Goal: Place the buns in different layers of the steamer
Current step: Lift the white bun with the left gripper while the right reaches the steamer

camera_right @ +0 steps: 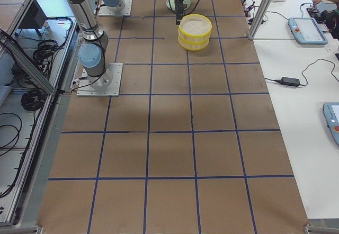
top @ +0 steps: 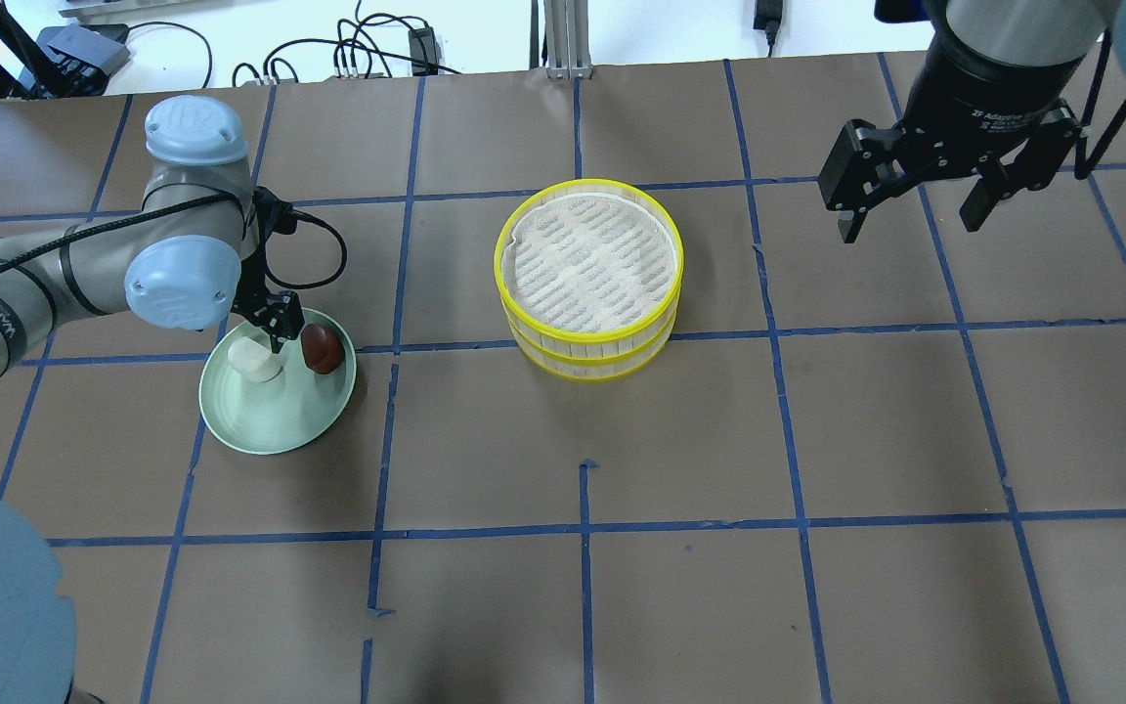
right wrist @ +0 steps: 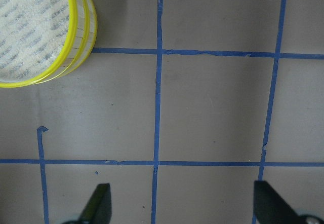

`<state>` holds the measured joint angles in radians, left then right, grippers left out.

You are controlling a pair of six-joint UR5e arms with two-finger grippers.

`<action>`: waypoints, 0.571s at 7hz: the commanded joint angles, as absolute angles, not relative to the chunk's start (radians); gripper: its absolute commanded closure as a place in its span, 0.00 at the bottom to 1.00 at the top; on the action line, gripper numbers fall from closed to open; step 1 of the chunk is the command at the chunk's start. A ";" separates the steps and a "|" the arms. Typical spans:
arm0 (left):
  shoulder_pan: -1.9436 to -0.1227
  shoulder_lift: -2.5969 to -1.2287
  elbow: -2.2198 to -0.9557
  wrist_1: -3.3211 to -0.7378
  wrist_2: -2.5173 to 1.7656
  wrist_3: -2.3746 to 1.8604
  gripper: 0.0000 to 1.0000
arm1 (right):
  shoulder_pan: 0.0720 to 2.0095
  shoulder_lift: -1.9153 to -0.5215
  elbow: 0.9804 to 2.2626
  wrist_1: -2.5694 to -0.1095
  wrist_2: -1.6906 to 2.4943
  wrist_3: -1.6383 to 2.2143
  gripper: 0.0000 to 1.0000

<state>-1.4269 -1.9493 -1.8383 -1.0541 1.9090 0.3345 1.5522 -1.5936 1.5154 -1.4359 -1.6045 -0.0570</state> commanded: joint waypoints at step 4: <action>-1.414 -1.991 -1.864 -1.036 1.910 0.331 0.13 | 1.552 -1.588 1.513 -1.439 -1.592 -0.069 0.00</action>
